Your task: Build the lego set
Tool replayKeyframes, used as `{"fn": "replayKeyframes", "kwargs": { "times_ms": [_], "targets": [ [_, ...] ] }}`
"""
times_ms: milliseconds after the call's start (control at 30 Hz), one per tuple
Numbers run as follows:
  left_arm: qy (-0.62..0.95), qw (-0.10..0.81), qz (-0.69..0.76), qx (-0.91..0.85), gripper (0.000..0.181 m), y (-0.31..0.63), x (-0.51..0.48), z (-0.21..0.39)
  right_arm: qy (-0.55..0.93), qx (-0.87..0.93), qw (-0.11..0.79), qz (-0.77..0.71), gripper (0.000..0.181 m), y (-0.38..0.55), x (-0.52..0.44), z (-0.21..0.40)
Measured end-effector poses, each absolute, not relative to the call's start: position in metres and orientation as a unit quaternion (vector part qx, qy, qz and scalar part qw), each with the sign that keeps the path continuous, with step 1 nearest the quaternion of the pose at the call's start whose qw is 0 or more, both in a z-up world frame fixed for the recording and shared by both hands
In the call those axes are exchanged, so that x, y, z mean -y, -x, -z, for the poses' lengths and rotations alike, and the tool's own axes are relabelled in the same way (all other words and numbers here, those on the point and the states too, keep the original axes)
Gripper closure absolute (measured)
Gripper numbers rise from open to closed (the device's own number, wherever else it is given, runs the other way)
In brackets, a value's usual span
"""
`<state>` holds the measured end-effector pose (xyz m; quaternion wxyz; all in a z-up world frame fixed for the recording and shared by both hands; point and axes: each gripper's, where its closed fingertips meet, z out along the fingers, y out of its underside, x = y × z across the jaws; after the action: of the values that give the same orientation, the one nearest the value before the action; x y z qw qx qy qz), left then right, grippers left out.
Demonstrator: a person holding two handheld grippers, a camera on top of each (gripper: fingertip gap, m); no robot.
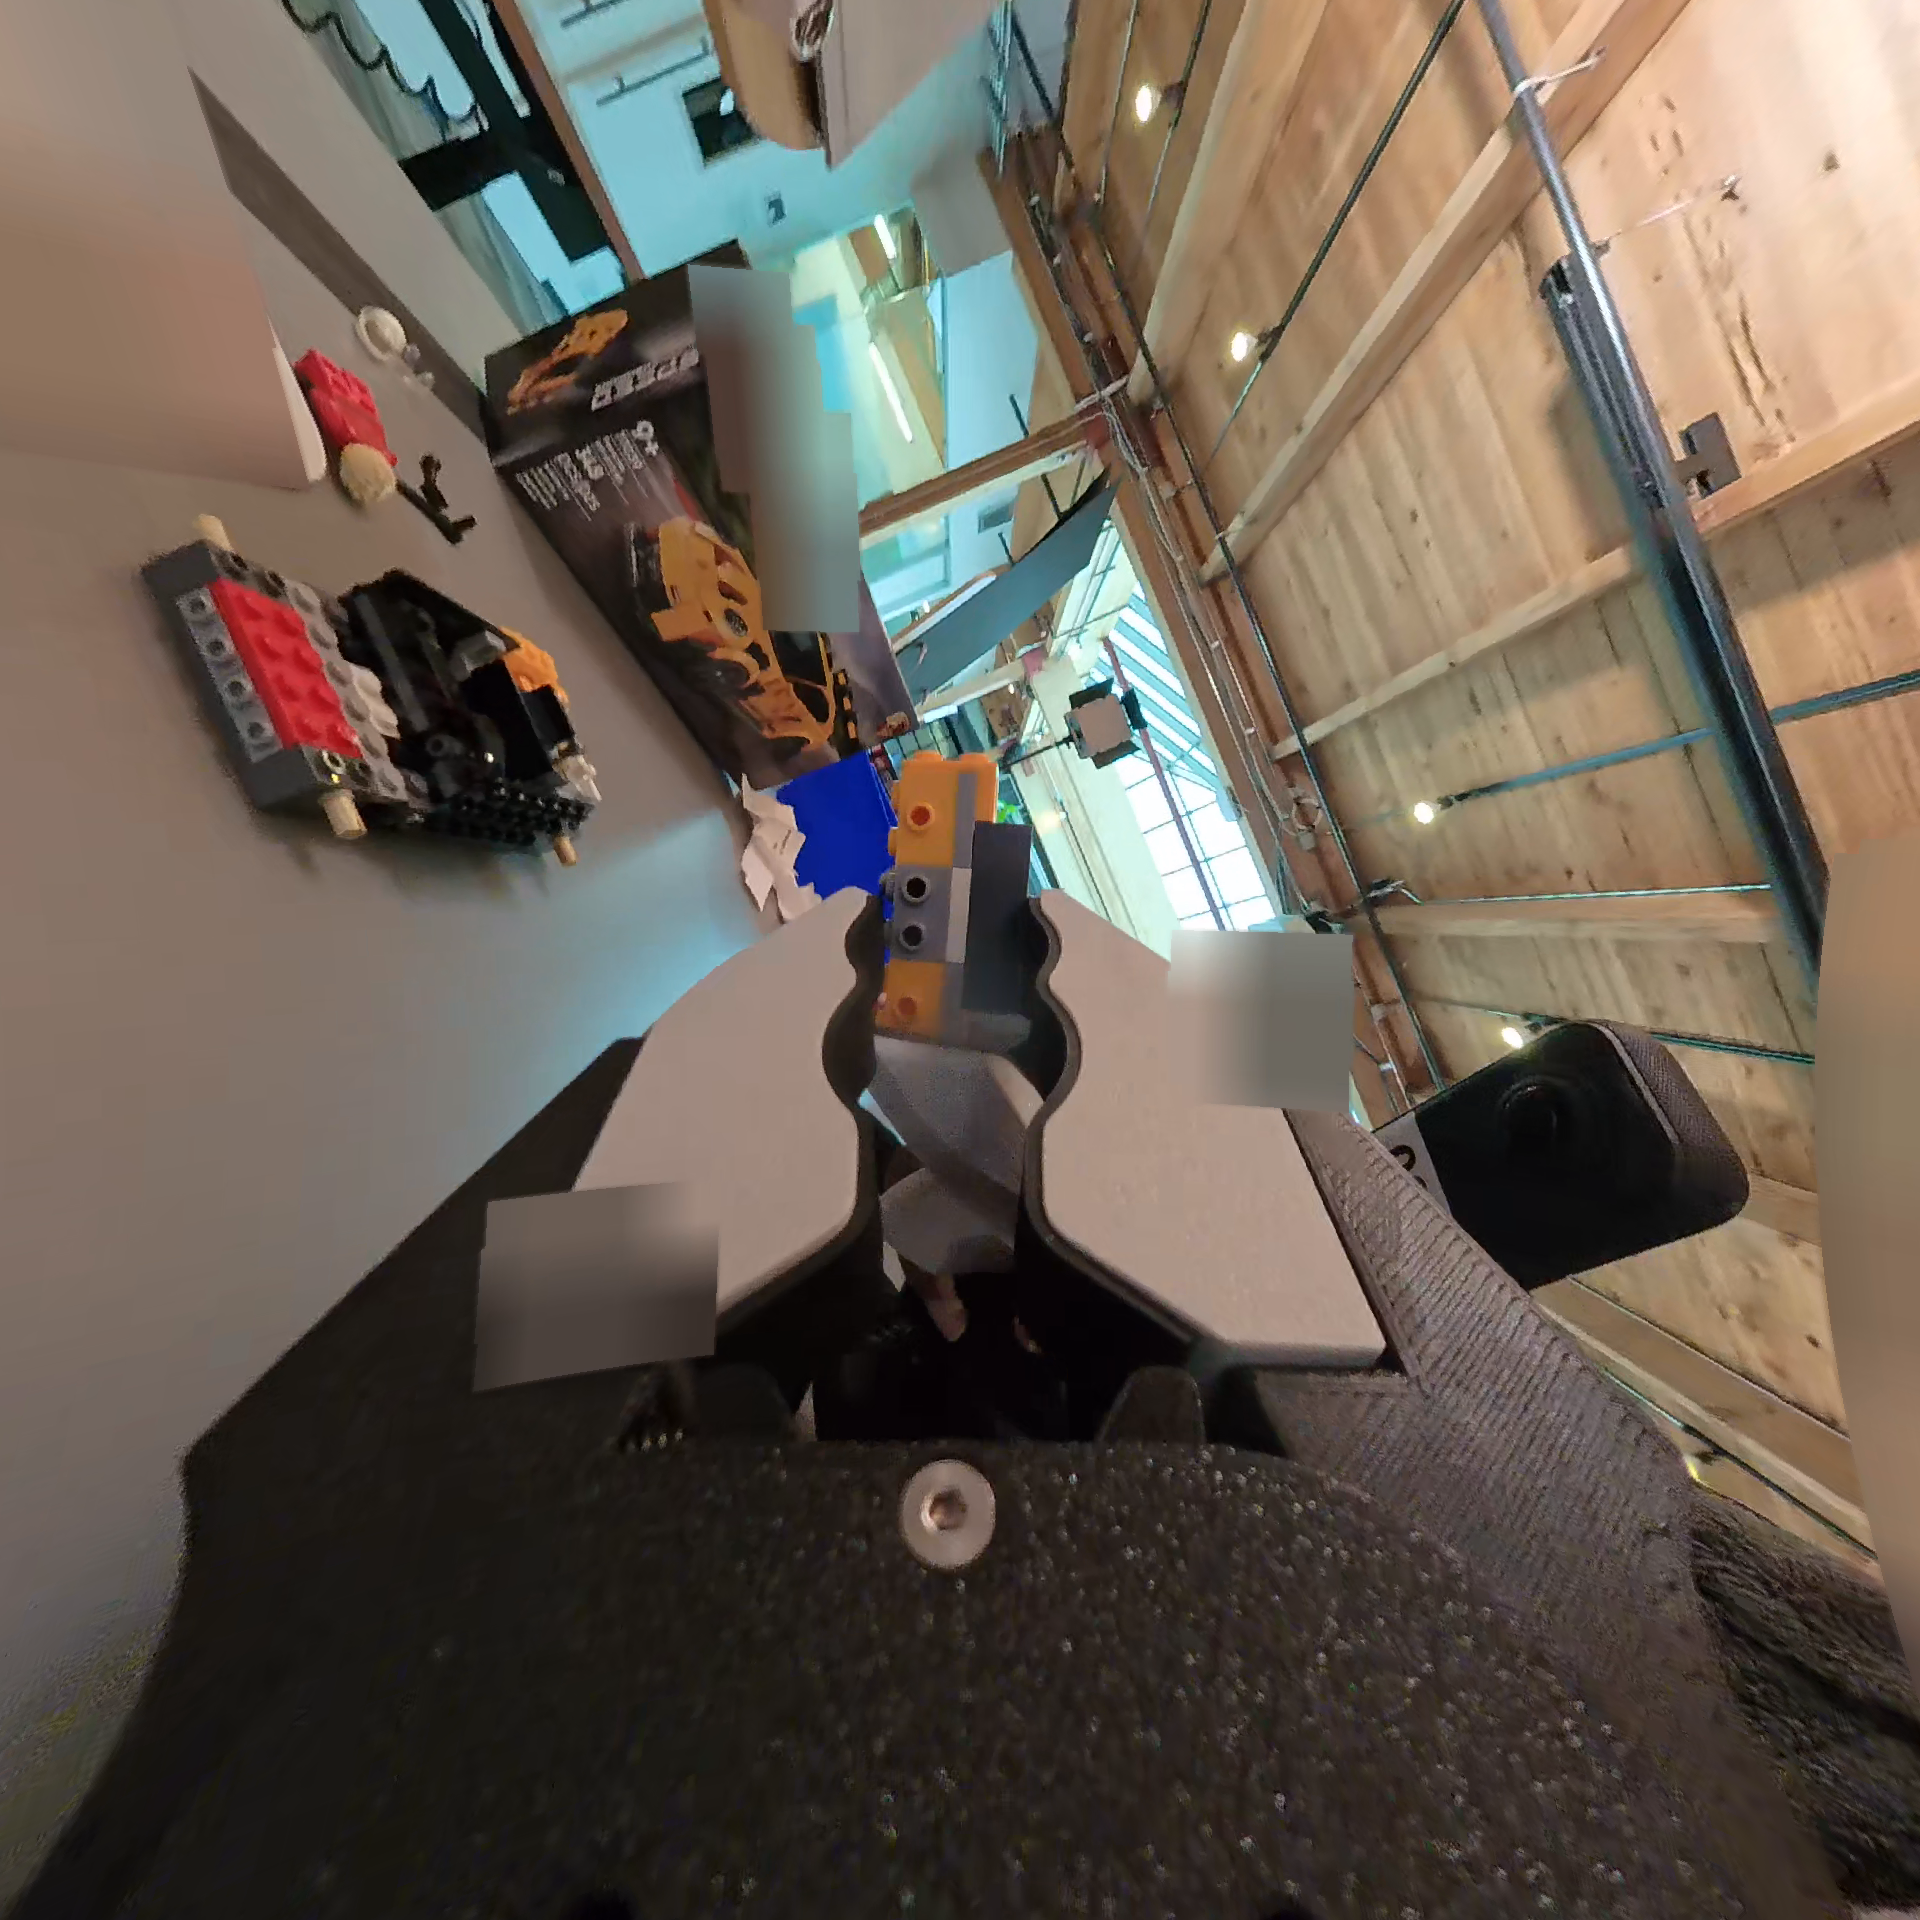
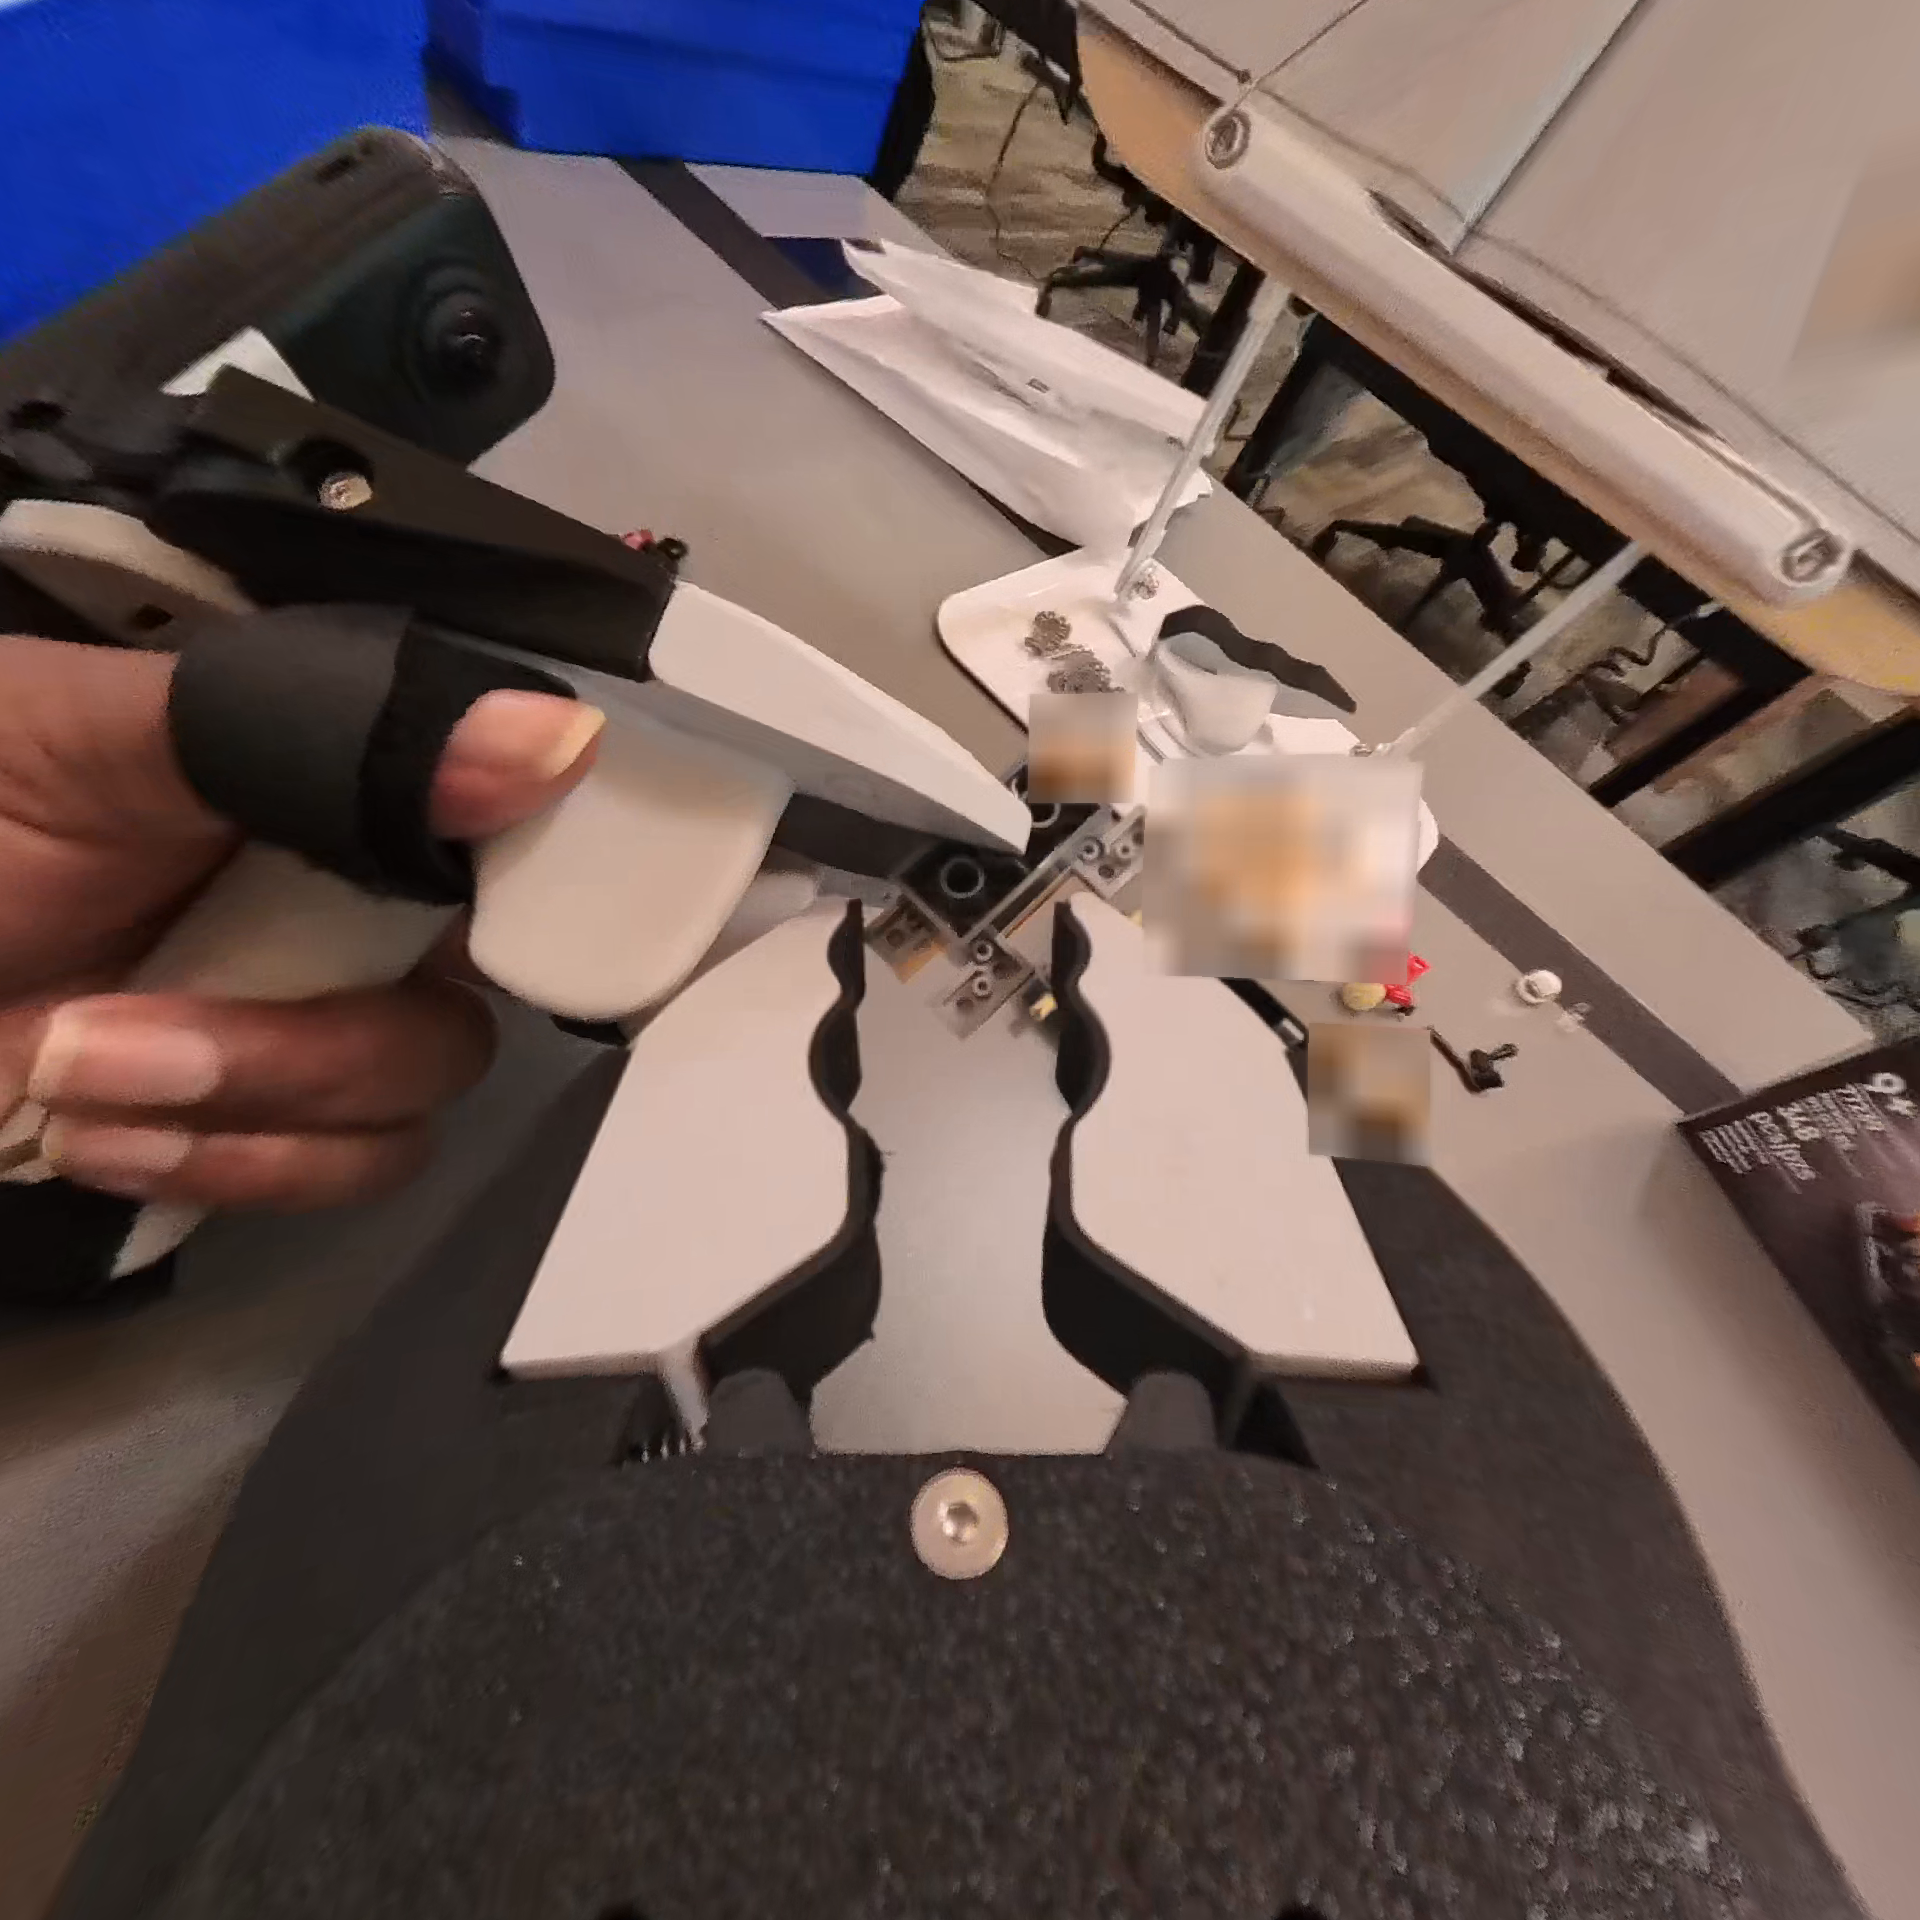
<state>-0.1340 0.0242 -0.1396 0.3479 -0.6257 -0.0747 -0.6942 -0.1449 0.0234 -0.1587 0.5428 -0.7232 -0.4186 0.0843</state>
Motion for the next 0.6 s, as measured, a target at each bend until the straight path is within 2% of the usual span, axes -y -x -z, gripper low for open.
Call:
{"fn": "replayKeyframes", "kwargs": {
  "times_ms": [133,200,300,367,433,600],
  "targets": [
    [0.637,0.347,0.687,0.046,0.154,0.133,-0.022,0.140,0.698,0.478,0.527,-0.083,0.150,0.142,-0.020,0.160],
    [0.654,0.339,0.676,0.010,0.146,0.131,-0.020,0.145,0.669,0.537,0.504,-0.099,0.150,0.137,-0.014,0.162],
    [0.681,0.319,0.657,-0.061,0.137,0.126,-0.016,0.152,0.627,0.642,0.421,-0.133,0.150,0.121,0.000,0.174],
    [0.697,0.314,0.631,-0.133,0.131,0.122,-0.008,0.155,0.588,0.703,0.355,-0.183,0.150,0.111,0.021,0.182],
    [0.697,0.313,0.597,-0.243,0.132,0.117,0.009,0.155,0.565,0.729,0.305,-0.237,0.150,0.106,0.038,0.188],
    [0.692,0.340,0.395,-0.500,0.125,0.117,0.038,0.198,0.540,0.743,0.225,-0.324,0.150,0.103,0.053,0.211]
  ]
}}
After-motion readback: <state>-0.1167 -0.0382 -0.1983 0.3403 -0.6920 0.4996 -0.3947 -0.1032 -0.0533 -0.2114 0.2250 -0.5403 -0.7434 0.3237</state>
